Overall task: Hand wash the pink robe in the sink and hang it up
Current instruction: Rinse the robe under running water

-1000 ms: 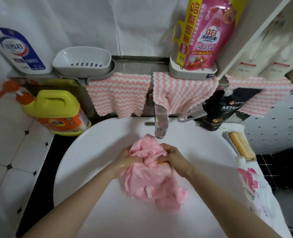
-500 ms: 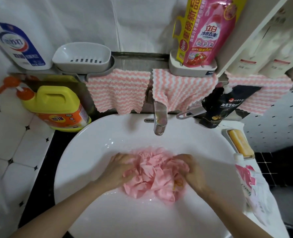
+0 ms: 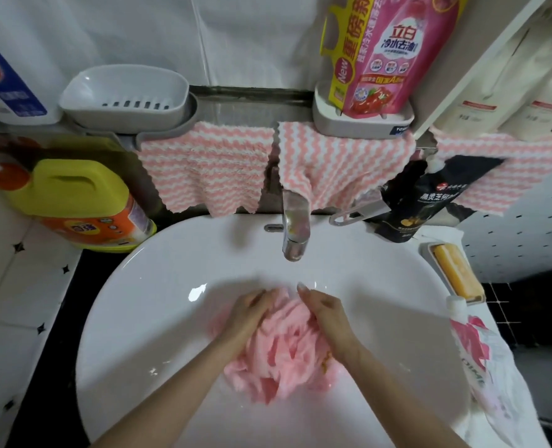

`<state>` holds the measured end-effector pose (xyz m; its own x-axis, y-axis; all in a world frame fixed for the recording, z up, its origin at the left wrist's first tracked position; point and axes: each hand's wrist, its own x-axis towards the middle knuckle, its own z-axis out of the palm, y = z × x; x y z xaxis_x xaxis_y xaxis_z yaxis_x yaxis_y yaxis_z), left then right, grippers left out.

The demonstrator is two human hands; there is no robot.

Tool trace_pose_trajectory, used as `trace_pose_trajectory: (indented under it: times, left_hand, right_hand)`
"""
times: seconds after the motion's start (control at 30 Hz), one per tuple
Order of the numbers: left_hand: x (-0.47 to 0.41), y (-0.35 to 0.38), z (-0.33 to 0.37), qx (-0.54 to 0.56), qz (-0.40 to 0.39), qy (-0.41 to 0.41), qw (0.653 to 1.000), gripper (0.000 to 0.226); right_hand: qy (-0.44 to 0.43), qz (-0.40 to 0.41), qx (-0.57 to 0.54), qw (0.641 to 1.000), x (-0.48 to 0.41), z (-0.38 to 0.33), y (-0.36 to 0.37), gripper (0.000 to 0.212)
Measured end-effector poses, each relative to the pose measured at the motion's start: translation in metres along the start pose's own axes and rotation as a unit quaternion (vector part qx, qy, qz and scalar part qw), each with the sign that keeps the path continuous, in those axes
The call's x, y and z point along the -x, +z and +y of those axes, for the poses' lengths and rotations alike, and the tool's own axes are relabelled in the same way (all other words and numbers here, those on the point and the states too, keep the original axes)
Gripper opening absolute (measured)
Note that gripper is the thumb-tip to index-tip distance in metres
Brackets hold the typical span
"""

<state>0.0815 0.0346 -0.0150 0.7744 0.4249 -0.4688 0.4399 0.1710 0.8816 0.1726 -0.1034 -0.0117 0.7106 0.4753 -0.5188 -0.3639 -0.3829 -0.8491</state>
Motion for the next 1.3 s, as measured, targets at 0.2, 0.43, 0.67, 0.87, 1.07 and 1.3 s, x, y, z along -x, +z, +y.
trace_pose_trajectory:
  times: [0.2,0.43,0.67,0.87,1.07,1.3]
  left_hand:
    - [0.034,-0.019,-0.086,-0.541,-0.008,0.254,0.802,0.117]
    - [0.012,0.007,-0.112,-0.565,0.118,0.309,0.756,0.088]
    - [-0.027,0.024,-0.122,-0.495,0.199,0.299,0.791,0.040]
    - [-0.046,0.021,-0.108,-0.550,0.149,0.269,0.776,0.045]
    - [-0.064,0.005,-0.048,-0.398,-0.033,0.016,0.917,0.038]
    - [0.004,-0.029,-0.023,-0.361,0.021,0.150,0.920,0.075]
  right_hand:
    - [-0.252,0.000,0.402,0.880,0.023,0.077,-0.003,0.056]
    - [-0.252,0.067,0.515,0.817,-0.004,0.100,0.019,0.050]
    - [-0.275,0.187,0.519,0.787,-0.036,0.115,0.032,0.047]
    - [-0.191,0.185,0.551,0.791,-0.054,0.087,0.038,0.034]
    - [0.052,0.128,0.320,0.937,-0.060,0.035,0.040,0.026]
    - [-0.014,0.058,0.222,0.973,0.005,0.020,-0.007,0.039]
